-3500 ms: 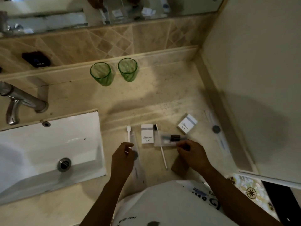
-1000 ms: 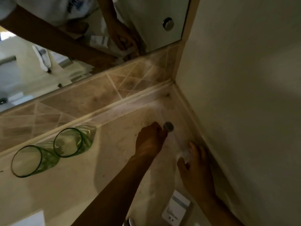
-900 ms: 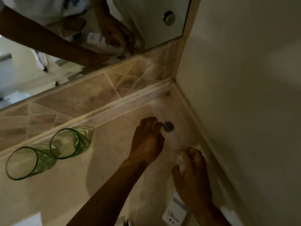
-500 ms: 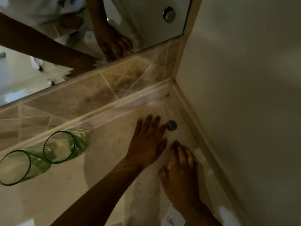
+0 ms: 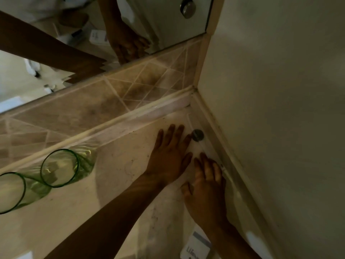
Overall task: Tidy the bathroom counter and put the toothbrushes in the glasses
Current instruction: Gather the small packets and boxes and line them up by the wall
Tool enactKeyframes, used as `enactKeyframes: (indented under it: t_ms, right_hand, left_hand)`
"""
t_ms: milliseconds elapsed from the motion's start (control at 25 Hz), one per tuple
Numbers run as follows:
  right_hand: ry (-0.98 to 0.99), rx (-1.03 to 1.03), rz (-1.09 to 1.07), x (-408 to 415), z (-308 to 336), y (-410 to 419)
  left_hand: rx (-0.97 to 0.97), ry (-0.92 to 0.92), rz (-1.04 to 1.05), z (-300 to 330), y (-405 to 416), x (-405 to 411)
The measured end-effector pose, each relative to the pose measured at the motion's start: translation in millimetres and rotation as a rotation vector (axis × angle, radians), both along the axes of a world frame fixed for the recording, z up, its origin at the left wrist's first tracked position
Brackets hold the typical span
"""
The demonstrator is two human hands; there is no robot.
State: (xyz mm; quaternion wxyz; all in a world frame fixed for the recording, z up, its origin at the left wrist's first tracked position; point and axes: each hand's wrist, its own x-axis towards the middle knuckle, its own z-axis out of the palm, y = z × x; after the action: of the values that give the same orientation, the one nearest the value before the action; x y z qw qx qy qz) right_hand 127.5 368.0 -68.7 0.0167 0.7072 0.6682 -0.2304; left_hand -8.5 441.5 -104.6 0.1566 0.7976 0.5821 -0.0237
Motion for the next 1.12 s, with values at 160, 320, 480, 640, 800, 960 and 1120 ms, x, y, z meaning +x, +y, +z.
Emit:
enactKeyframes:
  t_ms: [160,320,480,640,800,960,1120]
  right_hand:
    - [0.024,0.018,-0.015,0.3,0.2,-0.7]
    - [0.063,0.003,0.013,3.4,-0.3,1.3]
    - [0.137,0.043,-0.015,4.7,2.0,-0.2]
    - [0.174,0.202,0.073,17.9,11.7,-14.8]
    - [0.276,0.166,0.06,40.7,21.8,-47.5]
    - [0.354,0.129,0.17,52.5,33.2,-95.9]
    - [0.324,0.047,0.401,43.6,40.4,-153.1]
  left_hand:
    - [0.001,-0.003,0.013,0.3,0.0,1.3]
    - [-0.011,0.005,0.03,-0.3,-1.0,5.3]
    - [-0.026,-0.038,0.03,0.1,-2.0,2.9]
    - [-0.095,-0.123,0.096,12.5,-20.0,0.3]
    - [0.014,-0.335,0.33,36.7,-91.5,-7.1]
    - [0.099,-0.574,0.731,64.8,-201.3,-9.4]
    - [-0.033,-0.693,1.144,75.6,-308.1,3.9]
